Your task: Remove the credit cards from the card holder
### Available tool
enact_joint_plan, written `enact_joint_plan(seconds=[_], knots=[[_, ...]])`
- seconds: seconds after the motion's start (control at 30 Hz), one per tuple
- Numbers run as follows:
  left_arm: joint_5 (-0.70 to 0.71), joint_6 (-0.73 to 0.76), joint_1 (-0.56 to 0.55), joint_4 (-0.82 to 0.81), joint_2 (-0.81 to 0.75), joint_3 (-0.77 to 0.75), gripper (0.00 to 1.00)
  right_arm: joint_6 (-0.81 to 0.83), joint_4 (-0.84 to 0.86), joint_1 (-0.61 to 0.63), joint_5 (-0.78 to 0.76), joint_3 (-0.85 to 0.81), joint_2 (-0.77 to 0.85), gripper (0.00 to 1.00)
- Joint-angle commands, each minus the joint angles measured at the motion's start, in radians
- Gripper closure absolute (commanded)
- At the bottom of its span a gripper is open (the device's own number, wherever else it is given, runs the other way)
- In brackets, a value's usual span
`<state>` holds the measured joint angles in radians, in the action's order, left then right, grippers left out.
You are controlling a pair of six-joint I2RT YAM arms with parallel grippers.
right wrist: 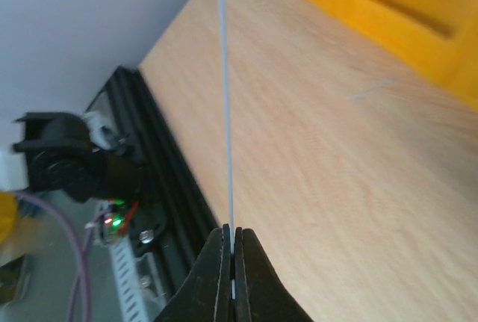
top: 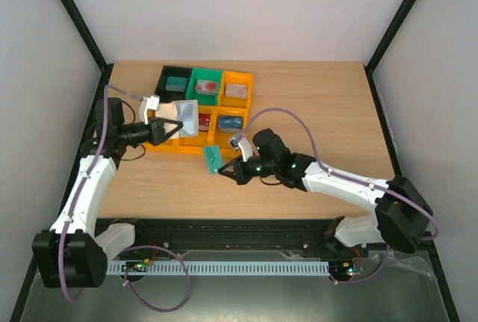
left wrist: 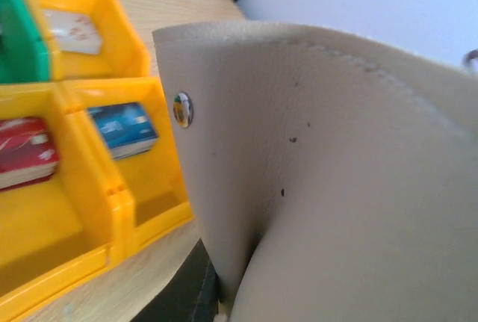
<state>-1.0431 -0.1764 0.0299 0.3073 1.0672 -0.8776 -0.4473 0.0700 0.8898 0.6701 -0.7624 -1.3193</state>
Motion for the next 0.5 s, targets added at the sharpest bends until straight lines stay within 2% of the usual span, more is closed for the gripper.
enact_joint_plan(seconds=[0.0, 0.07, 0.17, 0.23, 0.47], knots=[[0.120, 0.005, -0.025, 0.027, -0.033, 0.118, 0.97, 0.022, -0.163, -0.083, -0.151, -0.046, 0.036, 0.98], [0.036, -0.053, -0.064, 0.000, -0.037, 0.186, 0.97, 0.011, -0.173, -0.125, -0.185, -0.048, 0.075, 0.98], [-0.084, -0.249, -0.121, -0.137, -0.034, 0.307, 0.97, 0.012, -0.210, -0.158, -0.254, -0.067, 0.127, 0.98], [-0.066, -0.338, -0.152, -0.185, -0.016, 0.368, 0.98, 0.018, -0.229, -0.163, -0.267, -0.079, 0.143, 0.98], [0.075, -0.419, -0.271, -0.245, 0.097, 0.494, 0.94, 0.019, -0.275, -0.163, -0.266, -0.137, 0.122, 0.98]])
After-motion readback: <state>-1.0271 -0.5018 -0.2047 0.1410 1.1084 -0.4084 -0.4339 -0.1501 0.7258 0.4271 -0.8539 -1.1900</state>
